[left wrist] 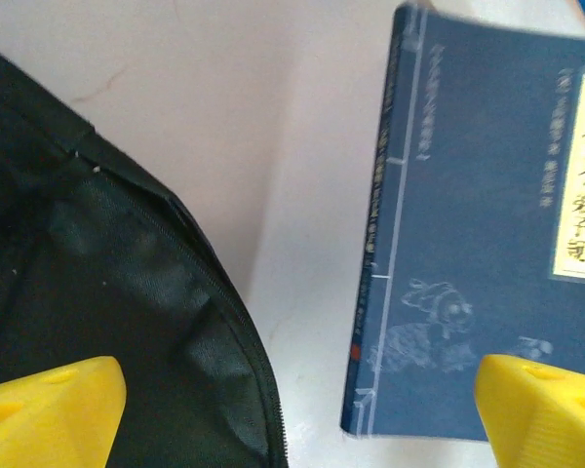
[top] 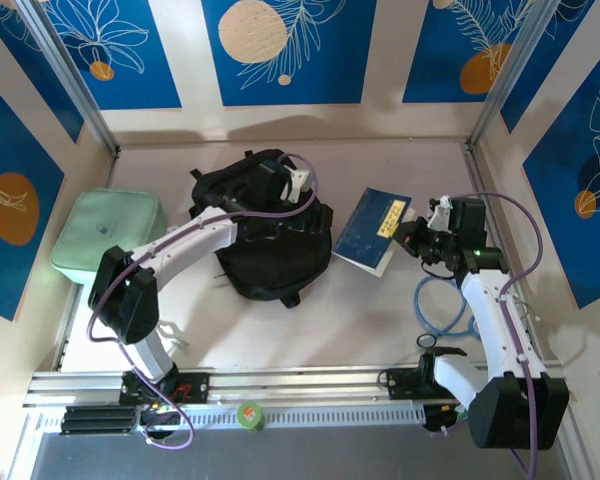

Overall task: Pack the student bag
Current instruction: Pass the book.

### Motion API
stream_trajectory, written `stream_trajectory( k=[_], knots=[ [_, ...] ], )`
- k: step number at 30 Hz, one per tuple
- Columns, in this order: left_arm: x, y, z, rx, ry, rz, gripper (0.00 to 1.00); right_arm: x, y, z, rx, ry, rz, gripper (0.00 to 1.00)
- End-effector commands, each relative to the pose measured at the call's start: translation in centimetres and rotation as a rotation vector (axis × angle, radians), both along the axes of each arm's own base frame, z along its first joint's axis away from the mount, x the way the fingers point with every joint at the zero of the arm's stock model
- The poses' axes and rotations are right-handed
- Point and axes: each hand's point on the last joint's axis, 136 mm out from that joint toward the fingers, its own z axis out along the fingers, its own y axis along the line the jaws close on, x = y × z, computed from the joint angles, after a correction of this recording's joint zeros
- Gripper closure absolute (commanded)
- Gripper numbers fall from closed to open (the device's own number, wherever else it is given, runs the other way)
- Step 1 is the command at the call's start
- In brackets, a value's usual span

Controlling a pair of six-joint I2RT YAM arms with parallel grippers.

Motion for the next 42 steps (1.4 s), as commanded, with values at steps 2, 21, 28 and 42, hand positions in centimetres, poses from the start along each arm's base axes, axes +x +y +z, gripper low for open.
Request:
stream_trajectory(
  k=[2,21,28,42],
  knots=[
    [-0.7,-0.8,3.4,-0.221,0.011,-0.055,0.08,0.2,4.0,4.6,0.164,-0.148,0.202,1.0],
    [-1.2,-1.2,6.3,-0.374,-0.006,-0.114,0.47,-0.2,7.6,3.1,0.237,-0.162,0.383,1.0],
    [-1.3,-1.1,7.1,-0.395,-0.013,-0.125,0.87,0.7,6.9,1.1,0.207,-0.117,0.34,0.96],
    [3.0,4.7,10.4,-0.638,-0.048,0.325,1.0,2.7,6.9,0.7,0.354,-0.075,0.111,0.0]
  ],
)
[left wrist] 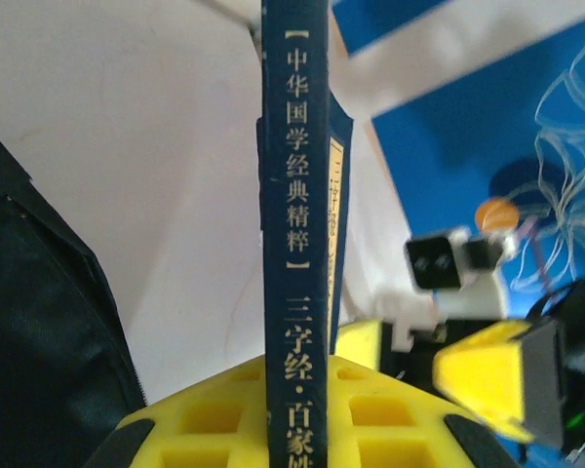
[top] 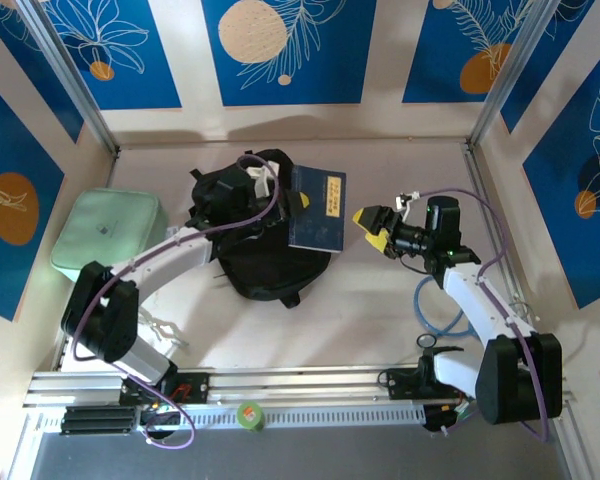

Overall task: Pack the student bag
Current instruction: Pass the book.

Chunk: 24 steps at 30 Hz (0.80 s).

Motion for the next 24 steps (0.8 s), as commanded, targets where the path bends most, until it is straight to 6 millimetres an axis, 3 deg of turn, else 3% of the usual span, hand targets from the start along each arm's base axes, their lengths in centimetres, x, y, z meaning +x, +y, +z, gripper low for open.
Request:
stream_trajectory(
  k=[1,7,14,18,21,24],
  knots=[
    [2.1,2.4,5.3,-0.181,-0.084,0.202,1.0,1.1,0.8,2.0,0.125,-0.003,-0.075,0.01],
    [4.0,4.4,6.2,-0.348,-0.056,0.378,1.0,2.0,3.7,4.1,0.255,0.008,-0.102,0.01],
    [4.7,3.2,7.3,-0.492,-0.032,0.389,1.0,3.7,7.2,6.0,0.375,-0.001,-0.116,0.01],
    [4.8,3.0,6.7,-0.509,0.0,0.41,1.0,4.6,8.4,7.1,0.38,-0.045,-0.124,0.0],
    [4.7,3.1,6.5,-0.524,0.013,0.423,1.0,5.4,8.6,7.3,0.389,-0.069,-0.154,0.05],
    [4.5,3.2,6.4,-0.531,0.022,0.43,1.0,6.0,9.1,7.3,0.416,-0.057,-0.159,0.16]
  ],
)
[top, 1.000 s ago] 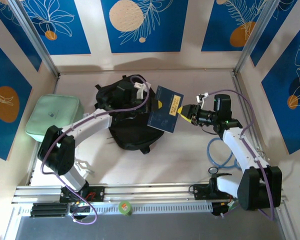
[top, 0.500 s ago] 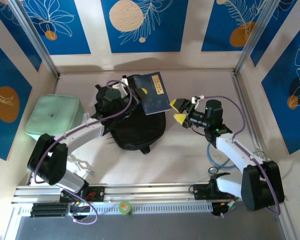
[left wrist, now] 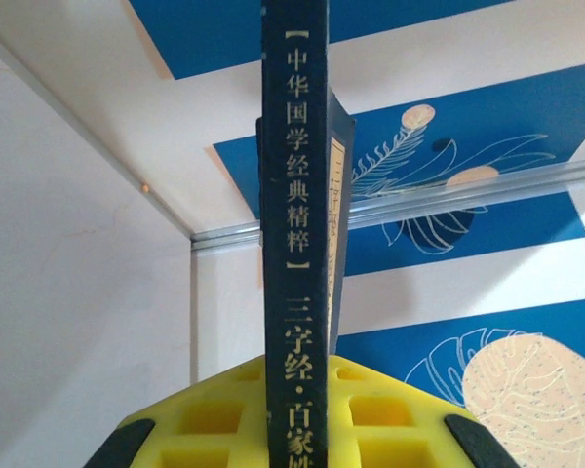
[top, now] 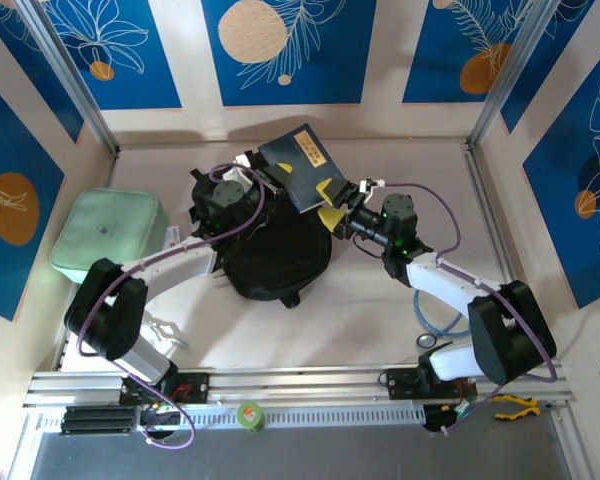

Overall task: Pack the student bag
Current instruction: Pass the book, then open the student bag at the top-center of the table.

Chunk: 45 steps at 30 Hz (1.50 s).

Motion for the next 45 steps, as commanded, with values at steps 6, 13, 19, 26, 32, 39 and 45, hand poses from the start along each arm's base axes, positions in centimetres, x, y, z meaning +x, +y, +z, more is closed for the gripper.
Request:
stream_trajectory(
  k=[6,13,19,26,32,39,45],
  knots=[
    [-0.2,0.6,1.3,-0.093,-0.022,0.035,1.0,1.7,1.4,1.9,0.067,-0.043,0.006,0.47],
    [-0.5,1.5,-1.5,-0.039,0.03,0.064,0.88,1.1,1.1,1.6,0.017,-0.053,0.011,0.85],
    [-2.4,3.6,-4.5,0.128,0.019,0.053,0.49,0.1,-0.8,0.6,-0.113,-0.051,-0.01,0.94],
    [-7.7,7.2,-9.5,0.643,0.074,-0.046,0.17,-0.9,-4.9,-0.2,-0.254,-0.05,-0.049,0.94],
    [-10.8,6.5,-11.4,0.942,0.051,-0.291,0.12,-1.0,-8.3,-0.4,-0.33,-0.034,-0.102,0.94],
    [-13.3,4.1,-13.5,1.337,-0.07,-0.616,0.0,-1.4,-11.3,-1.5,-0.342,0.018,-0.151,0.94],
    [-15.1,3.7,-15.0,1.613,-0.2,-0.853,0.0,-2.0,-12.3,-2.7,-0.355,0.053,-0.156,0.94]
  ],
)
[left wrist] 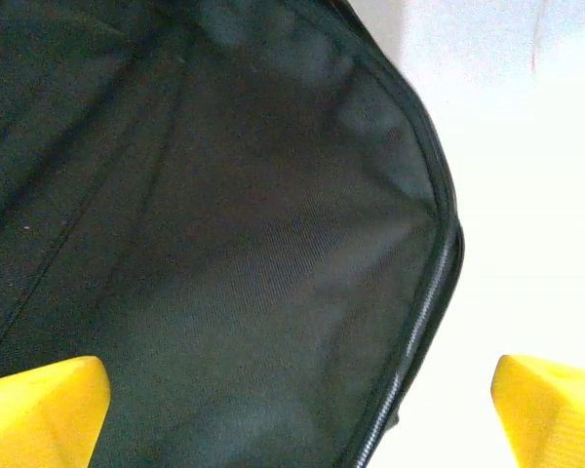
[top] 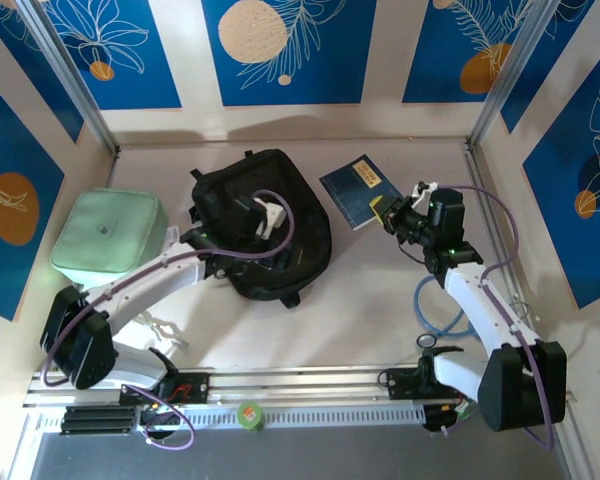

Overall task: Pack the student bag
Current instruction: Open the student bag at the top-center of the table.

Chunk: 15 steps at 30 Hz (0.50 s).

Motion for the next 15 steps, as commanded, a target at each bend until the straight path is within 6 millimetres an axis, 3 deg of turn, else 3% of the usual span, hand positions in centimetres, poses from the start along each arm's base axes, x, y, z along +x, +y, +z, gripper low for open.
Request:
stream_trajectory(
  k=[1,8,15],
  knots=[
    [-2.0,1.5,-1.8,0.245,0.008,-0.211,0.0,-0.8,0.0,0.0,-0.006,-0.012,0.035,0.94],
    [-2.9,0.7,-3.4,0.389,0.056,-0.341,0.05,-1.0,-0.5,-0.8,0.007,0.012,0.028,0.94],
    [-2.1,-0.7,-4.7,0.458,0.055,-0.396,0.16,-1.2,-0.8,-0.6,0.017,0.012,0.025,0.94]
  ],
)
